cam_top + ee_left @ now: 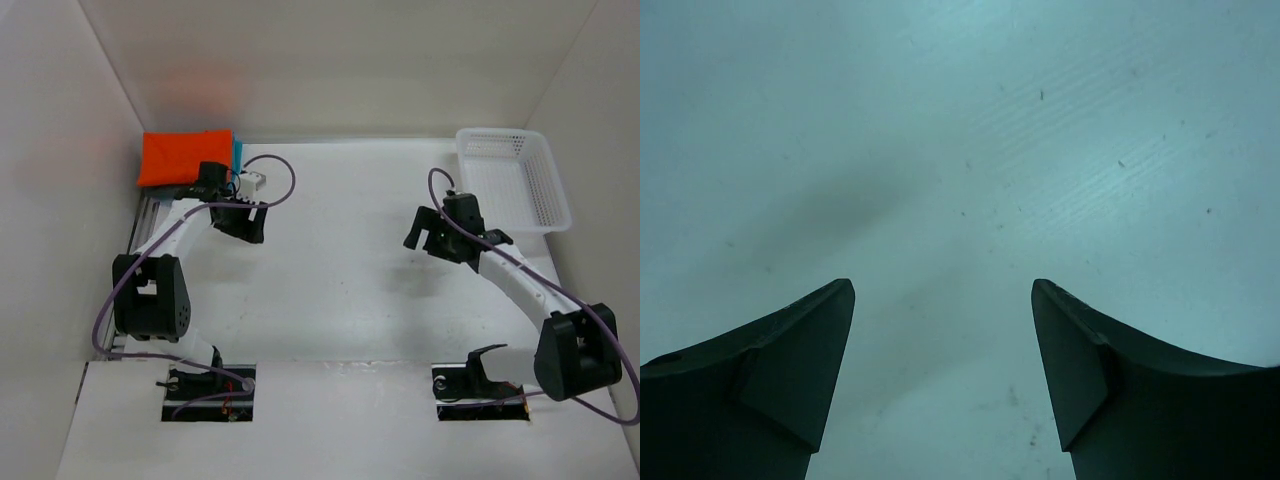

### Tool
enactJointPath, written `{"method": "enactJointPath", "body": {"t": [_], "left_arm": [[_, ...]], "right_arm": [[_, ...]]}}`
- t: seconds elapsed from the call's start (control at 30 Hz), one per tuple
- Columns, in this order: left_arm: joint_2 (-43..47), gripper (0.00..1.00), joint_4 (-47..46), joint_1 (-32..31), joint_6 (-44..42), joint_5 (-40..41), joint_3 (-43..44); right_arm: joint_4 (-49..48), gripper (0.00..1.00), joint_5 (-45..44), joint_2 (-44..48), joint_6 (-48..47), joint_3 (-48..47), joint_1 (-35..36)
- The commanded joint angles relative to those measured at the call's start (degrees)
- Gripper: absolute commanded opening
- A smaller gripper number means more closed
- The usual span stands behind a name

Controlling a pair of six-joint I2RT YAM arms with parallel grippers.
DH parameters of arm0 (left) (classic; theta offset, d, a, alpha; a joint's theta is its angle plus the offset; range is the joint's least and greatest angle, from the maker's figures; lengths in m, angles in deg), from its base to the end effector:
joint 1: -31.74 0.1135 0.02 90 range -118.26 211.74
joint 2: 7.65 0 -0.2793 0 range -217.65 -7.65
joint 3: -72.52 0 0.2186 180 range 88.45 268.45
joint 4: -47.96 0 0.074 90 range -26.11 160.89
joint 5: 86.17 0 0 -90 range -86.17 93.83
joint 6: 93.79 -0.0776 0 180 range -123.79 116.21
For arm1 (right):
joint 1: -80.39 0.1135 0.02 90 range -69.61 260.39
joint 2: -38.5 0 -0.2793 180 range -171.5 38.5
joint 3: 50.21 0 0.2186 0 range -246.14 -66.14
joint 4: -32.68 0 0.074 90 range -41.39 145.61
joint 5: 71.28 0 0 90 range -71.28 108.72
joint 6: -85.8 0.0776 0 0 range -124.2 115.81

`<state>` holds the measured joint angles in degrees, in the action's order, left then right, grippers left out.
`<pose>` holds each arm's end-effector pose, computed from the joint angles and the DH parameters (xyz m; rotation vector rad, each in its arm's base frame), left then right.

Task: Fold and stack the t-shirts
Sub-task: Put the neatly folded tshirt into the corner of the board with the left arm

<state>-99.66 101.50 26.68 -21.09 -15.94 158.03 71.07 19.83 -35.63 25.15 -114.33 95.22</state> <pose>0.3169 -0.0544 0.2405 0.6143 2.4917 -0.3710 0.2505 0.0679 0.2308 0.3007 2.4317 0.3720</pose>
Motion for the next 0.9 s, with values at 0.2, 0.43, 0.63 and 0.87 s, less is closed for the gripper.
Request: {"method": "enactJointPath", "body": {"t": [0.2, 0.43, 0.63, 0.87], "left_arm": [[6.8, 0.71, -7.0, 5.5, 6.5, -4.6, -4.8], [6.9, 0.71, -8.1, 5.2, 7.5, -4.5, -5.8], [6.8, 0.71, -8.2, 4.8, 7.7, -4.6, -5.9], [6.9, 0.71, -8.2, 4.8, 9.4, -5.9, -6.3]], "right_arm": [[1.3, 1.0, -5.0, 6.3, -1.2, 3.6, -2.8], [1.5, 1.0, -6.6, 10.0, -1.0, 5.7, -4.6], [1.5, 1.0, -5.9, 13.0, -0.1, 7.7, -7.4], [1.5, 1.0, -4.5, 13.9, 0.0, 8.5, -9.4]]}}
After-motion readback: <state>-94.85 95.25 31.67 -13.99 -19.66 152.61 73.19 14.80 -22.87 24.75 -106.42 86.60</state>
